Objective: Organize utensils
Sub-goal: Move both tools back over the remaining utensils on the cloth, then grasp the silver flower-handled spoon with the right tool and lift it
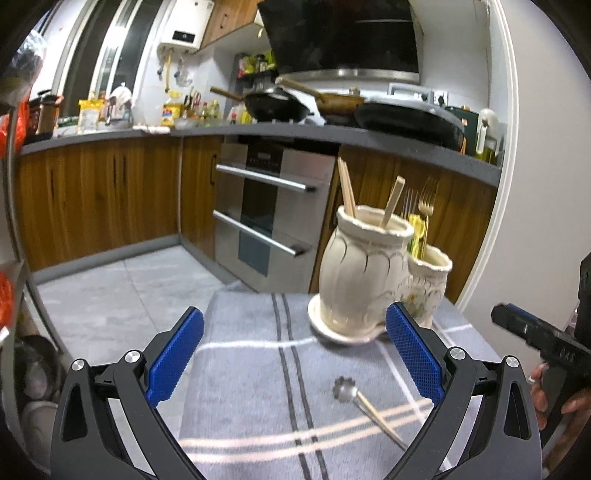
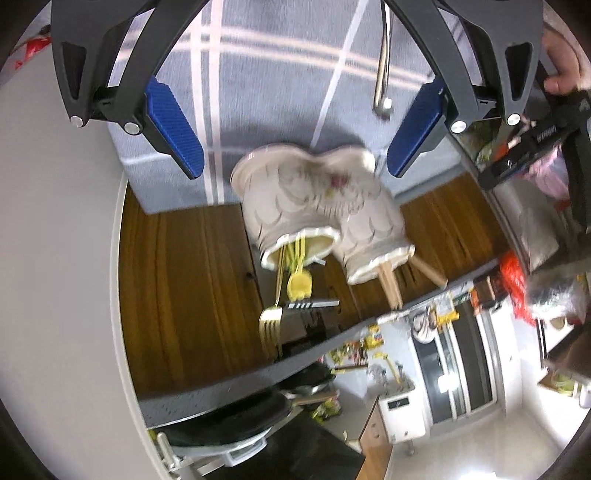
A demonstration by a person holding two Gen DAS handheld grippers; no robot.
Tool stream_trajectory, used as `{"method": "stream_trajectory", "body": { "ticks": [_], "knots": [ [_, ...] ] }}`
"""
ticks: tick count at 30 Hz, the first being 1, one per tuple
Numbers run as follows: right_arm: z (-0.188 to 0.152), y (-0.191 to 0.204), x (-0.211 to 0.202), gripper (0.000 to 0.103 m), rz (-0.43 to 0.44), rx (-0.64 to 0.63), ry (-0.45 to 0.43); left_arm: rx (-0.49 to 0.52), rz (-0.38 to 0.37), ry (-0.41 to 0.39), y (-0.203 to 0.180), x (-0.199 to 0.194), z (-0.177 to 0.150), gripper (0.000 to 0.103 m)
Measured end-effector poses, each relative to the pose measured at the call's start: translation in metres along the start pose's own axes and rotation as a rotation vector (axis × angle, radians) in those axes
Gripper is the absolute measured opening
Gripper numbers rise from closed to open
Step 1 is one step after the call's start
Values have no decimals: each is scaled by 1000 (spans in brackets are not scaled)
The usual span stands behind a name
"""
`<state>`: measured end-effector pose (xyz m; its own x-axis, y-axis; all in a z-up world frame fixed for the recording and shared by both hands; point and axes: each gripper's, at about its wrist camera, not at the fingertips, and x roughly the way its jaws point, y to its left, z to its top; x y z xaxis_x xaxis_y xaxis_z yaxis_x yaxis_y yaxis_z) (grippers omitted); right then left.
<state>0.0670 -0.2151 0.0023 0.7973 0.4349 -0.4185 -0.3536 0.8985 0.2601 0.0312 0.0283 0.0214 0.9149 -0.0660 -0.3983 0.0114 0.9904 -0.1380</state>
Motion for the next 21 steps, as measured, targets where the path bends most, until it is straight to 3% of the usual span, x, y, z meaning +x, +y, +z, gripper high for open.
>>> {"method": "stream_trajectory", "body": {
  "ticks": [14,18,21],
  "knots": [
    [-41,52,20,95,67,-215,223,46,0,115,0,10,-19,98],
    [-53,75,25,68,101,-308,265,8,-6,132,8,12,-20,98],
    [-59,91,29,34,115,-369,299,-13,-19,136,12,13,-21,98]
  ]
}}
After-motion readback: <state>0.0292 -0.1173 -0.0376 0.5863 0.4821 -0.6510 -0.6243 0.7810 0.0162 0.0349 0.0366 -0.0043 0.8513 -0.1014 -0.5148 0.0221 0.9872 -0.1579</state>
